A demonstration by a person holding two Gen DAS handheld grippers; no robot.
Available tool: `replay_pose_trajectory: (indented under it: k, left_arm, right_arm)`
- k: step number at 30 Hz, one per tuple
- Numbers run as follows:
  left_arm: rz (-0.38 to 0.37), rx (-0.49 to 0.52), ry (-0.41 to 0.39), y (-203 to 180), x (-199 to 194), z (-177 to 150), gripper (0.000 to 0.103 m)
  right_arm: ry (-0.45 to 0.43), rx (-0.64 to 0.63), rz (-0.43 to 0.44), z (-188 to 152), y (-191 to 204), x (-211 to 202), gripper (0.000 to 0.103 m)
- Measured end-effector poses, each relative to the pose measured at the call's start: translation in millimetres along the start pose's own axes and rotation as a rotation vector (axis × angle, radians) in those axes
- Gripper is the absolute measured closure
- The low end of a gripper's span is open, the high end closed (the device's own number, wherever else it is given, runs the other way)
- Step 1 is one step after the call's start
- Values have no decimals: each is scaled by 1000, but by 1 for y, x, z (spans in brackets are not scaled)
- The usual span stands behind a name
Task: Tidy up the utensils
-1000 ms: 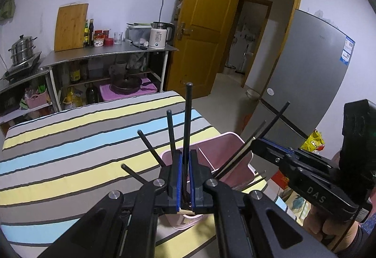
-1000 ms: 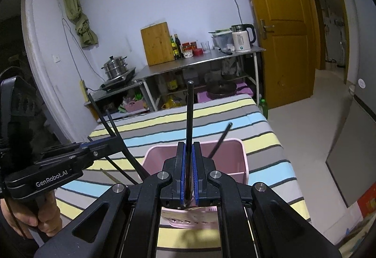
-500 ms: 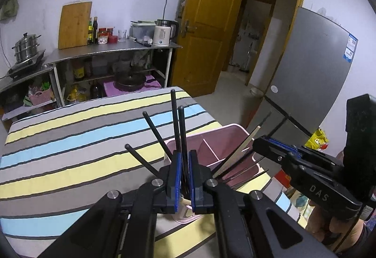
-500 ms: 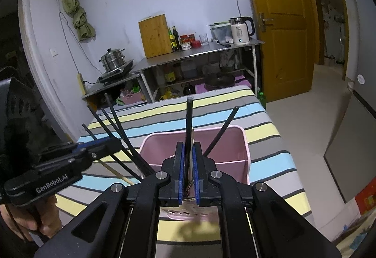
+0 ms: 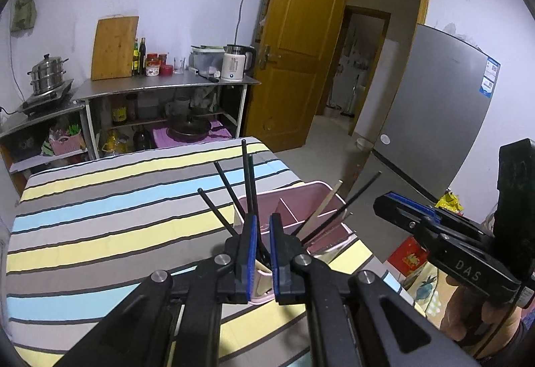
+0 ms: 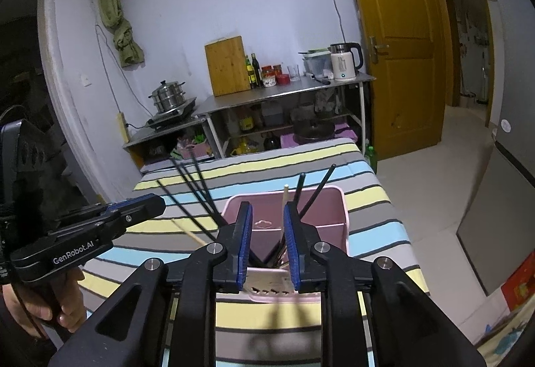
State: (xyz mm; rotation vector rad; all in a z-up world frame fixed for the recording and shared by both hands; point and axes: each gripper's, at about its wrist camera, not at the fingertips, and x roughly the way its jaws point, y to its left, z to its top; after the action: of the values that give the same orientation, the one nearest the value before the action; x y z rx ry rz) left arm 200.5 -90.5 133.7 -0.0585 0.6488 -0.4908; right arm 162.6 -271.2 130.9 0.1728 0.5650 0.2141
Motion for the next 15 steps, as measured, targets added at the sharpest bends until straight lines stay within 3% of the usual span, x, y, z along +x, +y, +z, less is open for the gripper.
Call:
replay_pose_trajectory:
  k: [15]
  left_arm:
    - [14, 17, -71, -10, -37, -50, 94]
  right_arm:
    - [-29, -48, -13, -45, 20, -31, 80]
